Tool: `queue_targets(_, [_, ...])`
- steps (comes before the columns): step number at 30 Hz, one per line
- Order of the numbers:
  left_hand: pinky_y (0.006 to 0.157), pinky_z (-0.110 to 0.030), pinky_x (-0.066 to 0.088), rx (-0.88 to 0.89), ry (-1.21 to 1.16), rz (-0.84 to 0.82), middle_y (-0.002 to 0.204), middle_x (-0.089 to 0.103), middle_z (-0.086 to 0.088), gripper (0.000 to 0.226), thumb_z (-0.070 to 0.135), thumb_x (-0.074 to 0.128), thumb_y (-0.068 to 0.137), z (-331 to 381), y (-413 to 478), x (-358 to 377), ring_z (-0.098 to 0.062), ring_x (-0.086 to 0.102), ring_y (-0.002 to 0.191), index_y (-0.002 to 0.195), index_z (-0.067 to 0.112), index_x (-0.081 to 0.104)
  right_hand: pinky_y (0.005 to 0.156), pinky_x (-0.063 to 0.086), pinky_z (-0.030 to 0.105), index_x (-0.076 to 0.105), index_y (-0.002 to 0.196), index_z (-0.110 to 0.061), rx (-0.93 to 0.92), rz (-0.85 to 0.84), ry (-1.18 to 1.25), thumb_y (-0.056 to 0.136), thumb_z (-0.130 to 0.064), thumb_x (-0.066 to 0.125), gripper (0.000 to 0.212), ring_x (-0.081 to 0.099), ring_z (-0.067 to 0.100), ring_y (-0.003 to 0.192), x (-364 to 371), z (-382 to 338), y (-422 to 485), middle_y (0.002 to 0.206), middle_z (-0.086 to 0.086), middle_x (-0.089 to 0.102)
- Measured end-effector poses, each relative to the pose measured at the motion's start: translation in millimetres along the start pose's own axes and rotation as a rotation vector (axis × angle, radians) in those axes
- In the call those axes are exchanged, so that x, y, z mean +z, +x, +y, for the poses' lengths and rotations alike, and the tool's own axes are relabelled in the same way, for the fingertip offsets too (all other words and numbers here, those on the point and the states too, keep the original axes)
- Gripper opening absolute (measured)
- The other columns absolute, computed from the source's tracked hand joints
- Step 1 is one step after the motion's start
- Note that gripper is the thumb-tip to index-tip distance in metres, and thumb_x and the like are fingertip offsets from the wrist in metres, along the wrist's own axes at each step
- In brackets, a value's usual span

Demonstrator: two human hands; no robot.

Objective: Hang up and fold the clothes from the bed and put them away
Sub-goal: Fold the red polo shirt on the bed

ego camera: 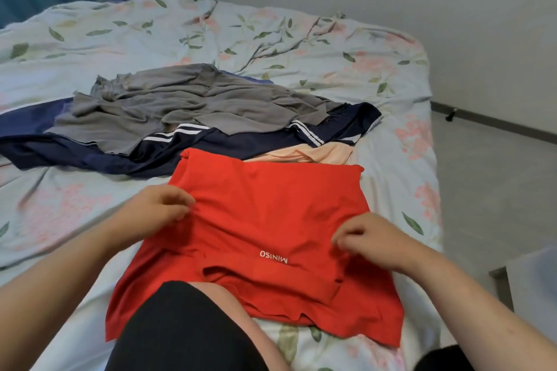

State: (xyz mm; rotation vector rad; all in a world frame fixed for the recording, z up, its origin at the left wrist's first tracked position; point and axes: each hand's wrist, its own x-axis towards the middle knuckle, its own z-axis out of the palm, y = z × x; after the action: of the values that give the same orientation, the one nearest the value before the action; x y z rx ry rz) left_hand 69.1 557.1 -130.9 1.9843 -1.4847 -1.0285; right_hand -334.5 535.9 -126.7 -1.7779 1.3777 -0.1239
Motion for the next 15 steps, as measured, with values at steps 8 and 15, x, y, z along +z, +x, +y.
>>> queue_targets(8, [0.08,-0.037,0.044,-0.271,-0.397,0.117,0.098,0.071,-0.014,0.046,0.046,0.076,0.082,22.6,74.8,-1.2,-0.025,0.061,0.086,0.102,0.004,0.07,0.079,0.049,0.033,0.062,0.122,-0.003,0.5,0.534,0.545,0.08,-0.034,0.078,0.055,0.064,0.027,0.096,-42.2,10.9,100.4,0.122,0.015,0.066])
queue_targets(15, [0.066,-0.031,0.045,0.0,-0.226,0.509,0.086,0.072,-0.005,0.005,0.018,0.073,0.085,51.4,136.7,-12.5,-0.013,0.059,0.07,0.085,0.022,0.07,0.053,0.04,0.024,0.069,0.074,-0.025,0.156,0.781,0.298,0.081,-0.023,0.075,0.008,0.061,0.005,0.065,-92.3,4.8,148.2,0.074,-0.009,0.069])
